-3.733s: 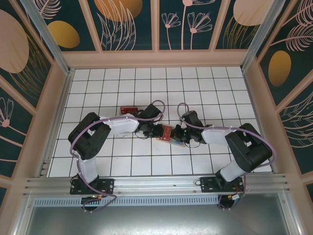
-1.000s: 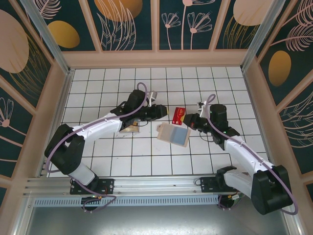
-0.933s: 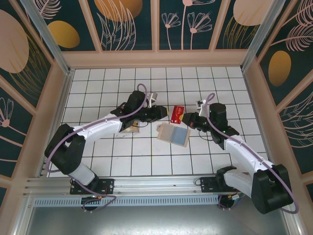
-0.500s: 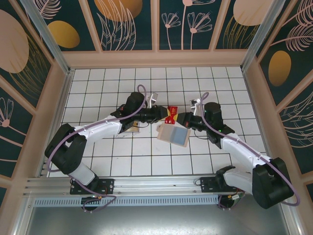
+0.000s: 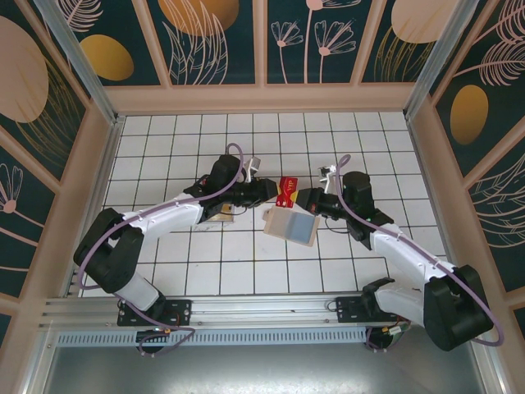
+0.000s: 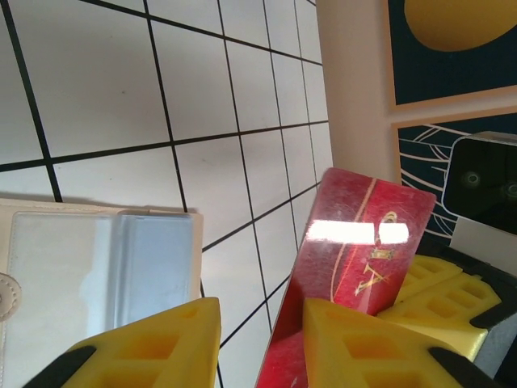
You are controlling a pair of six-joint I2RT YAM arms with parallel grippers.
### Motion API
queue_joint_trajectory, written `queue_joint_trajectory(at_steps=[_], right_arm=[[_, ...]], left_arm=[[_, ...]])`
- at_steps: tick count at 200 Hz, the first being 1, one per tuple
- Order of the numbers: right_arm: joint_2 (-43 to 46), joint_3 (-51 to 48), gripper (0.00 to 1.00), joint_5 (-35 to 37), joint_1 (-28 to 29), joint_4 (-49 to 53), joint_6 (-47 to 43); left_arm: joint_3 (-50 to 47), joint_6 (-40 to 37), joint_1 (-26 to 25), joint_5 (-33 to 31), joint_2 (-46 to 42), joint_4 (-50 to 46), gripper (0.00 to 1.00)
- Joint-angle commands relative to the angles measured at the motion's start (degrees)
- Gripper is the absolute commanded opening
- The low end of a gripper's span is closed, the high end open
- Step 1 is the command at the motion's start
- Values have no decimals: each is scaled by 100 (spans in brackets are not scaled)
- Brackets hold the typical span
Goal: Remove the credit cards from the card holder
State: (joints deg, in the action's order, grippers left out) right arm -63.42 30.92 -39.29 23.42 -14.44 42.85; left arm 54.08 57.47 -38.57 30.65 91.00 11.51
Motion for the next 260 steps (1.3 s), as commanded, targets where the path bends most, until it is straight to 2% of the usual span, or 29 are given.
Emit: queue_joint_trajectory(at_steps=[1, 57, 78, 99, 109, 124, 136, 144, 153, 172, 199, 213, 225, 260], right_arm=[[124, -41, 0, -78, 88, -359, 99], [-2, -173, 0, -105, 132, -498, 105], [-14, -213, 0, -92, 128, -498, 82], [-30, -265, 0, -73, 128, -470, 37], [-30, -287, 0, -25, 132, -408, -10], [-29, -306, 21, 34, 128, -297, -85], [-15, -304, 44, 81, 128, -209, -117], [4, -297, 57, 150, 128, -122, -146], [32, -284, 63, 220, 128, -35, -184], [135, -248, 73, 373, 128, 133, -255], [242, -219, 82, 530, 136, 272, -303], [263, -175, 88, 609, 153, 370, -354], [306, -140, 98, 706, 187, 433, -390], [292, -10, 99, 904, 280, 594, -459]], left_arm=[[-18, -18, 45, 169, -4, 209, 34], [-336, 528, 43, 885, -187, 1549, 27], [-358, 563, 42, 936, -255, 1670, 11], [-373, 535, 44, 938, -326, 1688, 0], [-372, 505, 43, 925, -361, 1685, 0], [-346, 403, 50, 908, -411, 1572, 0], [-283, 193, 42, 855, -441, 1279, 0], [-215, -24, 44, 782, -459, 983, 0], [-82, -382, 42, 659, -469, 495, 0], [357, -1409, 49, 177, -469, -869, 0], [712, -2874, 42, -1188, -608, -2305, 0], [714, -3539, 45, -1915, -814, -2569, 0], [656, -4153, 46, -2361, -1022, -2642, 0], [200, -5750, 43, -3140, -1570, -2414, 0]])
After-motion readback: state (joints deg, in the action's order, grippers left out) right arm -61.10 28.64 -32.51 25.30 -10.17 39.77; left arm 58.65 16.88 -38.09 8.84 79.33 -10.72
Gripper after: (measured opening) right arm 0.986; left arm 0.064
